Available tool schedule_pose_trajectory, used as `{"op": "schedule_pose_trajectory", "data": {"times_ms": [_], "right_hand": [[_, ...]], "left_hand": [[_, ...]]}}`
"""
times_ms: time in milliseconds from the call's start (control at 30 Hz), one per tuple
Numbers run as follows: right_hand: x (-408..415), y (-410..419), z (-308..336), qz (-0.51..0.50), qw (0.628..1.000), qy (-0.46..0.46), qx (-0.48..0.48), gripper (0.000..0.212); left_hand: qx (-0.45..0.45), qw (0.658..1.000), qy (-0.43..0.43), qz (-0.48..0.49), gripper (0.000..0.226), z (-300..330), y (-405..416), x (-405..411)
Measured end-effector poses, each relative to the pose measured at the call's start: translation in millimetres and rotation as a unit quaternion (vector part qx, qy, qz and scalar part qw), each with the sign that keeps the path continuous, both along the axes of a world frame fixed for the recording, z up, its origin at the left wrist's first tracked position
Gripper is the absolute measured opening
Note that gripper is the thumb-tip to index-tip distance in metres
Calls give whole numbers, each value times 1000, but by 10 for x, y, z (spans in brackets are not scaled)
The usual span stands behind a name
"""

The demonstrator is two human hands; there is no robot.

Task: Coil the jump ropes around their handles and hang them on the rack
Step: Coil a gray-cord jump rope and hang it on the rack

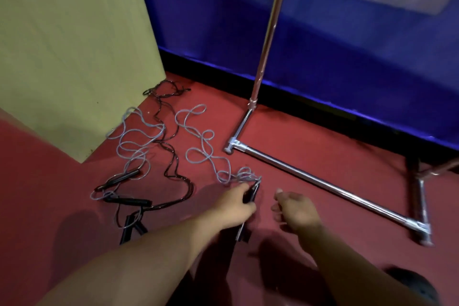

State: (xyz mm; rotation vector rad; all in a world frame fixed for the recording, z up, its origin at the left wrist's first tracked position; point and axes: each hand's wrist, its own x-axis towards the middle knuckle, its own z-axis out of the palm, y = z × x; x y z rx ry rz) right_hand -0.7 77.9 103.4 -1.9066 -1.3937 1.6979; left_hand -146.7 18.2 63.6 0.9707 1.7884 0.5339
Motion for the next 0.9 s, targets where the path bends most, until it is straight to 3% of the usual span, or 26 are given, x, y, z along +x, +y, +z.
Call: {"op": "schedule_pose_trajectory", "data": {"times_ms": [167, 300, 433, 600, 800, 900], "right_hand": [[69, 209, 727, 2, 992, -5, 126, 28], [195, 214, 1499, -2, 970, 40, 241, 34], [396, 112, 2232, 10, 955, 109, 274, 48], [584, -127, 2594, 104, 947, 173, 250, 59], [651, -386, 2768, 36, 929, 260, 261, 23], [782, -374, 2845, -32, 923, 273, 271, 22]], "left_hand": [[46, 990, -95, -91, 18, 1084, 110, 44], [102, 981, -86, -140, 21, 2083, 85, 240], [174, 969, -88, -151, 20, 2889, -100, 422], [206, 961, -122, -141, 27, 3168, -409, 339], [264, 949, -158, -62, 27, 3145, -368, 485], [260, 953, -136, -79, 30, 3138, -384, 430]]}}
